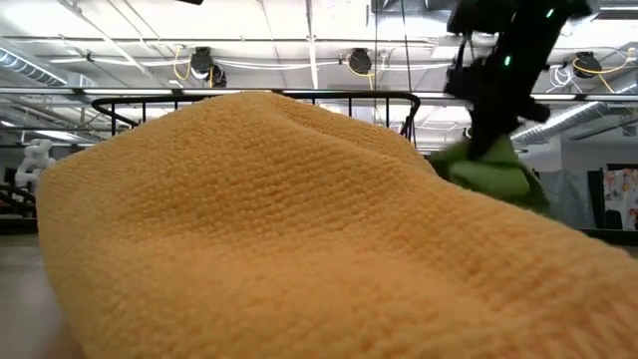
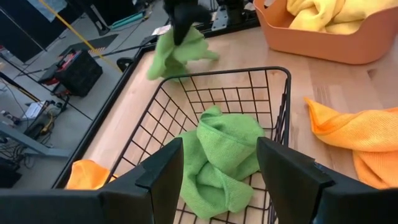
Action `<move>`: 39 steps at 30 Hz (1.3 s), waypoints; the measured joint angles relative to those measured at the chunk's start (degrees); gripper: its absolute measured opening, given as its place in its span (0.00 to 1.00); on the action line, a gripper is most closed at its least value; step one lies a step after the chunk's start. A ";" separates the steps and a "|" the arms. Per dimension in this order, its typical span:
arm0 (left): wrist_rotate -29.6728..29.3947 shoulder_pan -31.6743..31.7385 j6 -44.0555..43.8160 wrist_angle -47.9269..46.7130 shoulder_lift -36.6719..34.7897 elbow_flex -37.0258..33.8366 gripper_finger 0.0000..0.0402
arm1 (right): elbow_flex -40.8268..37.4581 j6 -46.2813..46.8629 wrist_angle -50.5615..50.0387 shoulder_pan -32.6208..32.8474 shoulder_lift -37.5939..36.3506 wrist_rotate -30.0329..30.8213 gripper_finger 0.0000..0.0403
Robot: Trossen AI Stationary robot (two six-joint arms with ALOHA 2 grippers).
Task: Sort microfiber towel by color & place in baskets
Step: Put the green microfiber cloth into the black wire basket
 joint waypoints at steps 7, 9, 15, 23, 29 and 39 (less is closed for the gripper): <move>-0.04 0.00 1.31 1.92 0.00 -0.02 0.52 | 2.56 -6.11 16.30 16.24 -5.98 10.41 0.02; -0.07 0.00 2.74 3.51 0.00 -0.02 0.52 | 2.69 -11.85 23.69 20.88 -6.10 13.84 0.02; -0.29 0.85 5.67 7.11 0.21 -0.02 0.52 | 2.75 -35.37 46.62 32.06 -2.52 21.45 0.02; -0.42 3.90 8.23 8.07 2.77 -0.02 0.52 | 2.75 -55.17 69.94 38.49 4.74 21.24 0.02; -0.42 4.74 14.51 12.66 5.78 -0.02 0.52 | 2.75 -65.45 78.89 39.29 9.92 20.89 0.02; -1.42 4.24 22.05 12.96 6.67 -0.02 0.52 | 2.75 -77.73 90.39 39.30 13.90 12.91 0.02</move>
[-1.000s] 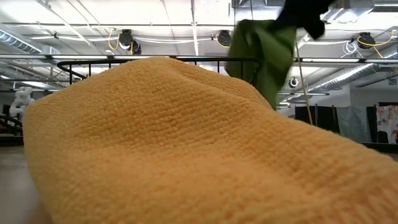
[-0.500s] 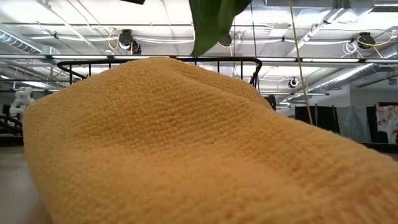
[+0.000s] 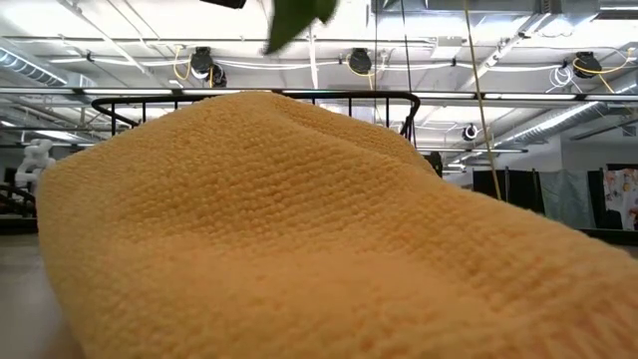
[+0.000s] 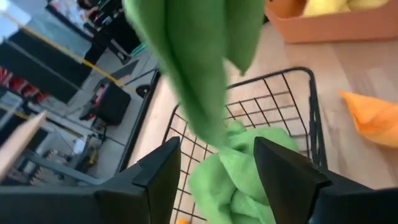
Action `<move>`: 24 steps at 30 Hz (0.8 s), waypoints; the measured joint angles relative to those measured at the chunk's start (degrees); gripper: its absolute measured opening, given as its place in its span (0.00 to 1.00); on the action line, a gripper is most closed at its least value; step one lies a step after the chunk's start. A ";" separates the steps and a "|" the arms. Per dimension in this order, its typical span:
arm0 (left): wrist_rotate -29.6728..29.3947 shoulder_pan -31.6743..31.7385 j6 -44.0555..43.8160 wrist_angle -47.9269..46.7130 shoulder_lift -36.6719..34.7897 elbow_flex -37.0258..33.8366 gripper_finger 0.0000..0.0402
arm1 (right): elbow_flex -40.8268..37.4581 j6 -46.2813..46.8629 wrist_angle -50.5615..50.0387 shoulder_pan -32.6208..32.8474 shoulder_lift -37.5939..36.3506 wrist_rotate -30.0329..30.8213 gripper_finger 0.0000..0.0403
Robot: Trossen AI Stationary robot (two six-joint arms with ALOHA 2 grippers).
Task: Sort microfiber towel by color & place in baskets
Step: Put the green microfiber cloth into the black wire basket
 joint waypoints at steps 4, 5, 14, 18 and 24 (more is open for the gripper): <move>-0.01 -1.07 2.82 0.76 0.00 0.00 0.52 | 0.00 2.29 -1.34 -0.03 0.44 -5.27 0.02; -0.02 -1.37 3.01 0.77 0.00 0.00 0.52 | 0.02 3.18 -0.94 -0.29 1.05 -6.67 0.02; 1.46 -2.91 5.20 3.72 0.66 0.00 0.52 | 0.04 -3.84 8.75 -2.56 5.27 -9.00 0.02; 1.45 -2.81 7.51 8.60 0.63 0.00 0.52 | 0.04 -1.68 8.98 -5.13 5.35 -15.77 0.02; 1.92 -2.87 9.49 12.12 0.80 0.00 0.52 | 0.04 0.68 9.95 -7.76 6.39 -18.61 0.02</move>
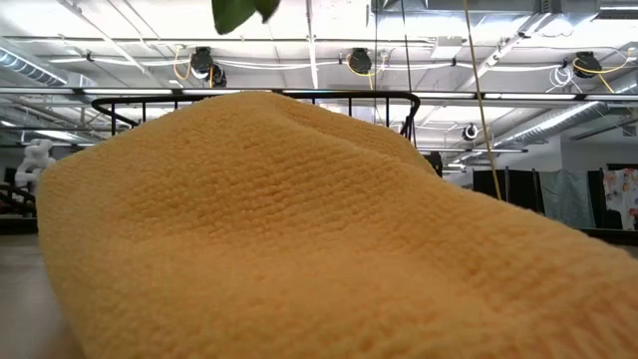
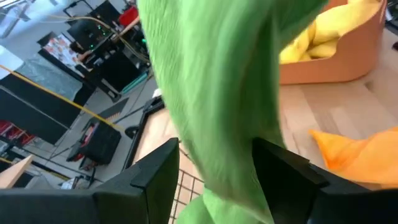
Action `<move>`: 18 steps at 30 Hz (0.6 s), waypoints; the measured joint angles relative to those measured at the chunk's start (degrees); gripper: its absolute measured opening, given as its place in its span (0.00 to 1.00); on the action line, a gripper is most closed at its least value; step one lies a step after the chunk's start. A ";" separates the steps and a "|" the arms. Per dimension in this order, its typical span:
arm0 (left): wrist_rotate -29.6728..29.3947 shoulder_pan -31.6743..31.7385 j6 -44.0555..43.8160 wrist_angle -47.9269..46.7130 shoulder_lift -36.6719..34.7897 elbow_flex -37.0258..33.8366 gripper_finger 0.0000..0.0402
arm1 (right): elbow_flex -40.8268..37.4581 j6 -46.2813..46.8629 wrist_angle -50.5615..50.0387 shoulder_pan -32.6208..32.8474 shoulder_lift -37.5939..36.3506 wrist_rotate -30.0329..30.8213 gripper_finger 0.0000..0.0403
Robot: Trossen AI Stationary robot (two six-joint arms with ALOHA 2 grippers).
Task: Sort microfiber towel by color & place in baskets
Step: Put the green microfiber cloth into the black wire basket
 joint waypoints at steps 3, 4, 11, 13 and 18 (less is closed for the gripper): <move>3.36 -0.02 0.84 0.60 0.16 0.00 0.52 | 0.00 -0.14 1.19 -1.09 0.72 0.00 0.02; 4.77 -0.06 1.01 0.79 0.18 0.00 0.52 | 0.00 -0.15 1.27 -1.42 0.75 0.17 0.02; 7.04 -0.99 1.04 -2.73 0.17 0.00 0.52 | 0.00 0.34 3.01 -1.84 0.78 -0.08 0.02; 7.06 -2.10 0.72 -5.92 0.16 0.00 0.52 | 0.00 0.27 3.05 -1.47 0.78 0.00 0.02; 3.86 -5.74 -4.53 -14.92 0.16 0.00 0.52 | -0.02 0.14 2.39 -0.54 0.78 1.47 0.02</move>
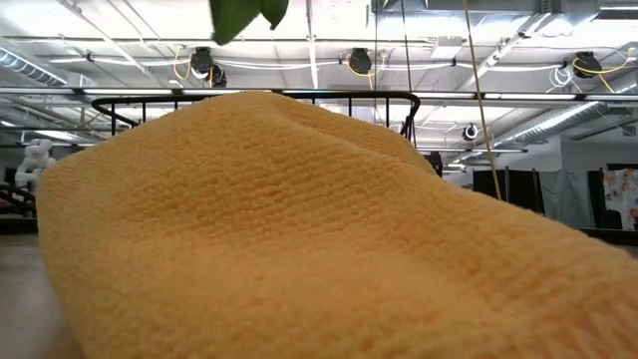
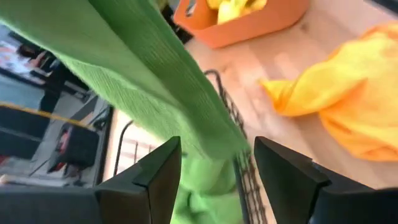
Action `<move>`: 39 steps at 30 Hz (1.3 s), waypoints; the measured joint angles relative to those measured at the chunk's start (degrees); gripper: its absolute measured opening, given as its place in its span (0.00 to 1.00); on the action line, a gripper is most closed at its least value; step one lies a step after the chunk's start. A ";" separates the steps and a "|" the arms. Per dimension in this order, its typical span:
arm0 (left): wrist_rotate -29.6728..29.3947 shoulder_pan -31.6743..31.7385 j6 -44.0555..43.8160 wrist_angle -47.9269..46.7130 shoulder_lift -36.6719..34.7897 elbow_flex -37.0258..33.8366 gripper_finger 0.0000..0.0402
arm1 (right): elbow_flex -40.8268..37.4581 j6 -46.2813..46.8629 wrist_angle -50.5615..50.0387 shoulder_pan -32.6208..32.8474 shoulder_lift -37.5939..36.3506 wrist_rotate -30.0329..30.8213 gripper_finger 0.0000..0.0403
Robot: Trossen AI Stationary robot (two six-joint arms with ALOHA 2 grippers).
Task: Sort microfiber towel by color & place in baskets
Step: Put the green microfiber cloth into the black wire basket
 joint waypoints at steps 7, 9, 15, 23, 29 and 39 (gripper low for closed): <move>-17.21 -2.91 2.74 -0.85 0.00 0.00 0.52 | 0.00 -0.36 -0.04 0.73 0.00 -0.15 0.02; -20.09 -2.21 3.77 -0.73 -0.04 0.00 0.52 | 0.00 -1.05 -0.07 0.73 0.00 -0.22 0.02; -19.32 1.40 6.24 2.97 1.75 0.00 0.52 | 0.00 -1.23 -0.04 0.33 0.00 -0.24 0.02; -14.79 4.19 15.14 18.26 5.93 0.00 0.52 | 0.00 0.19 -0.13 -0.80 0.00 -0.24 0.02; -14.75 5.39 15.87 22.82 7.08 0.00 0.54 | 0.00 2.41 -1.02 -1.54 0.00 -0.18 0.02; -11.18 6.20 14.92 25.86 7.08 0.00 0.66 | 0.00 3.97 -5.15 -3.63 0.00 -0.20 0.02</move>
